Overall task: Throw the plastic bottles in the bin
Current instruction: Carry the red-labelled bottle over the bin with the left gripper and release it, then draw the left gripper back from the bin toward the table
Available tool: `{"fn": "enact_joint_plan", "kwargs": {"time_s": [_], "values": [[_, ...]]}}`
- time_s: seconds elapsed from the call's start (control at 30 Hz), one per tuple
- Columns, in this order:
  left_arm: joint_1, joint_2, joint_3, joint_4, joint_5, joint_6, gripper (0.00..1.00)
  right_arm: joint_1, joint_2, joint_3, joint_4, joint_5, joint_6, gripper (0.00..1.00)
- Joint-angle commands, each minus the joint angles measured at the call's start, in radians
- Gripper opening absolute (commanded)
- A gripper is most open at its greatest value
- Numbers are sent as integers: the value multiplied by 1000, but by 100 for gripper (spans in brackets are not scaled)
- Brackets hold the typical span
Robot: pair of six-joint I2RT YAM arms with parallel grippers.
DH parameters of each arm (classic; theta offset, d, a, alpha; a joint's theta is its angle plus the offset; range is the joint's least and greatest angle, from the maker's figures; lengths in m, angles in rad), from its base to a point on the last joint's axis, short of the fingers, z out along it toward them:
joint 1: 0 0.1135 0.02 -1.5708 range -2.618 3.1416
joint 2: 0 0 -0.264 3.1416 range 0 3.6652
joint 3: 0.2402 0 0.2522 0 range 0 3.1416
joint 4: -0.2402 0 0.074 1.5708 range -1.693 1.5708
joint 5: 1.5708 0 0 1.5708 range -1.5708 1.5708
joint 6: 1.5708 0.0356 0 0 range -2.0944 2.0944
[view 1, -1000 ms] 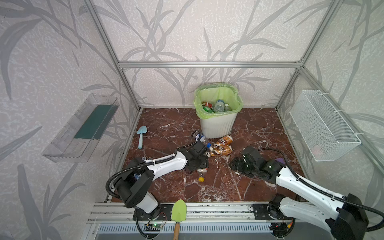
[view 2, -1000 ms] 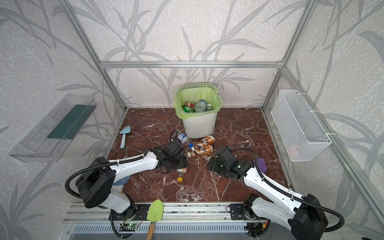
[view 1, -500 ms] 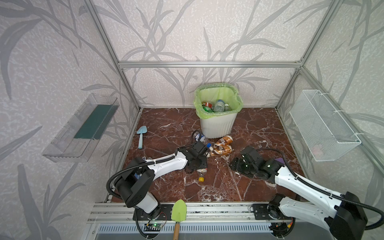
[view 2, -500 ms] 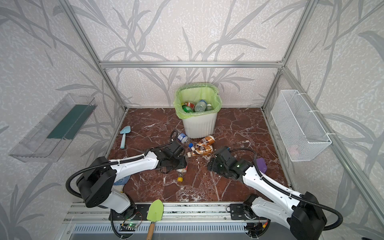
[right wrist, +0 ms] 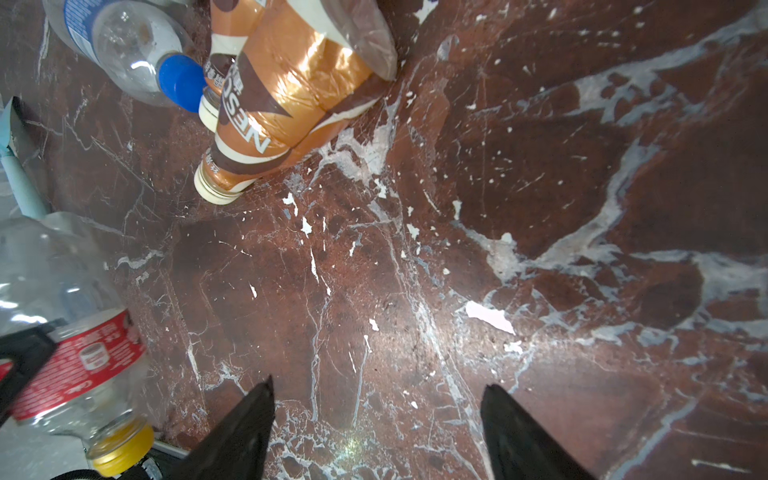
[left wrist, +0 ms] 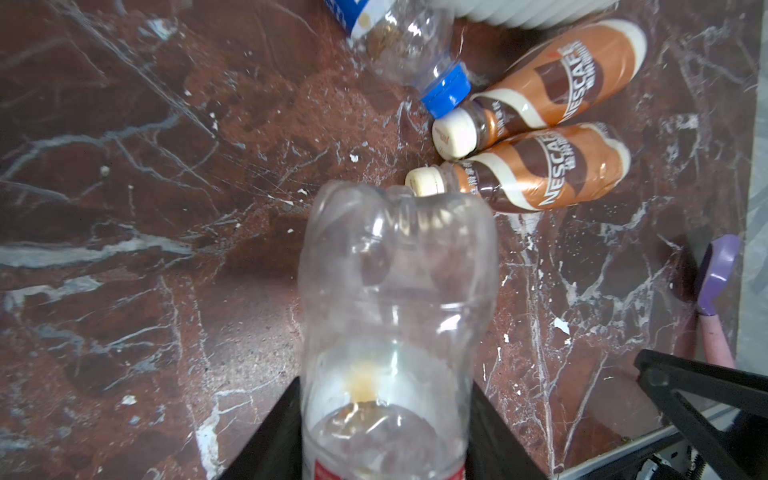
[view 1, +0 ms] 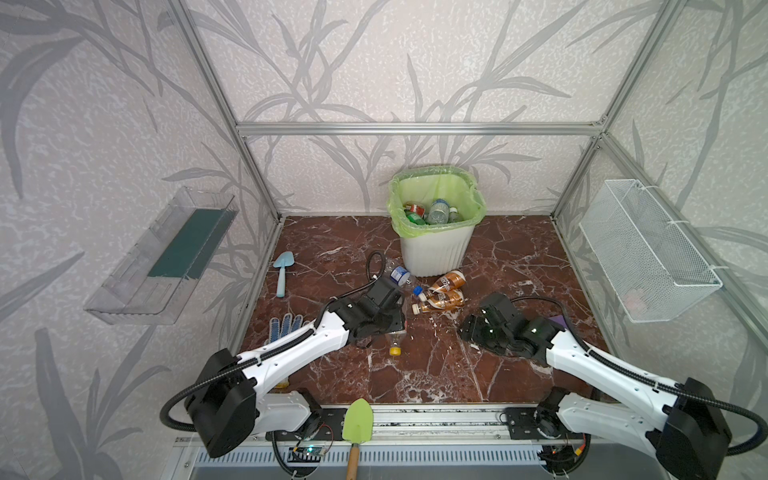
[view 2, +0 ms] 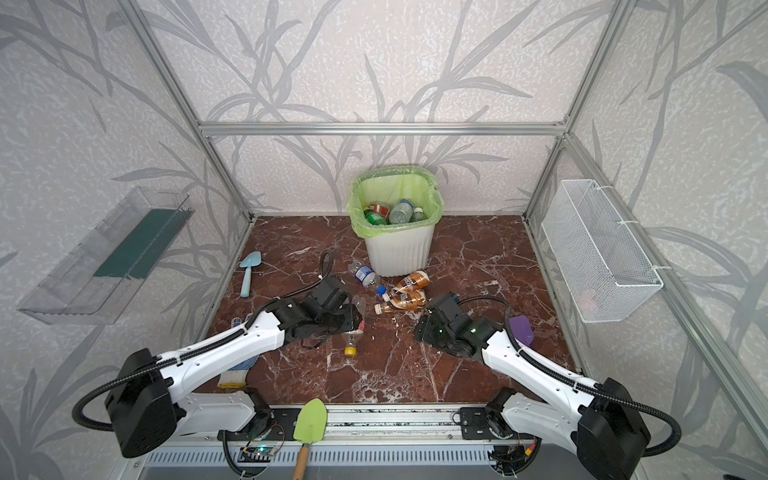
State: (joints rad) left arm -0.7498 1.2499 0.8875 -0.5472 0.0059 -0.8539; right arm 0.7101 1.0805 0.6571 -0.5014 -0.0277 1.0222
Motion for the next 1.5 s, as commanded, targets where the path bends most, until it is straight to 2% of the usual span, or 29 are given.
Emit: {"fn": "enact_joint_plan", "kwargs": {"time_s": [0.0, 0.13, 0.2, 0.3, 0.4, 0.47, 0.53, 0.63, 0.7, 0.73, 0.8, 0.87, 0.9, 0.97, 1.0, 1.03, 1.07, 1.2, 1.33, 1.47], "values": [[12, -62, 89, -73, -59, 52, 51, 5, 7, 26, 3, -3, -2, 79], [17, -114, 235, -12, -106, 144, 52, 5, 3, 37, -7, 1, -8, 79], [32, -80, 377, 23, -116, 232, 53, 5, 0, 50, -19, 4, -15, 79], [59, 59, 653, 102, -93, 353, 57, 5, -27, 64, -40, 14, -23, 79], [108, 282, 958, 175, -49, 410, 73, 5, -81, 70, -57, 32, -14, 79], [152, 465, 1234, 119, -9, 389, 81, 5, -110, 72, -76, 47, -11, 79], [184, 650, 1577, -40, 24, 364, 88, 5, -136, 71, -89, 54, -5, 79], [191, 847, 2061, -272, 55, 371, 93, 5, -163, 74, -106, 59, -2, 79], [193, 897, 2234, -349, 44, 374, 93, 3, -173, 77, -113, 62, 0, 79], [192, 890, 2261, -373, 43, 381, 92, 3, -177, 78, -111, 62, 0, 79], [188, 819, 2184, -411, 62, 393, 91, 3, -176, 82, -107, 59, -4, 79], [175, 720, 2009, -408, 59, 402, 90, 4, -170, 87, -108, 57, -9, 79], [164, 631, 1859, -373, 52, 407, 89, 3, -168, 89, -108, 58, -12, 79], [154, 430, 1453, -177, 65, 406, 89, 3, -167, 86, -106, 70, -18, 79], [153, 319, 1218, 6, 60, 395, 89, 4, -169, 81, -104, 79, -19, 79], [154, 235, 1030, 119, 46, 377, 89, 3, -171, 78, -104, 90, -21, 79], [155, 181, 934, 149, 28, 369, 90, 2, -171, 76, -108, 98, -22, 79], [158, 89, 769, 1, -50, 333, 90, -7, -150, 81, -132, 114, -35, 79], [160, -46, 519, 22, -81, 305, 89, -27, -120, 74, -124, 105, -35, 79], [175, -134, 351, -13, -104, 259, 89, -35, -75, 60, -79, 88, -6, 79]]}}
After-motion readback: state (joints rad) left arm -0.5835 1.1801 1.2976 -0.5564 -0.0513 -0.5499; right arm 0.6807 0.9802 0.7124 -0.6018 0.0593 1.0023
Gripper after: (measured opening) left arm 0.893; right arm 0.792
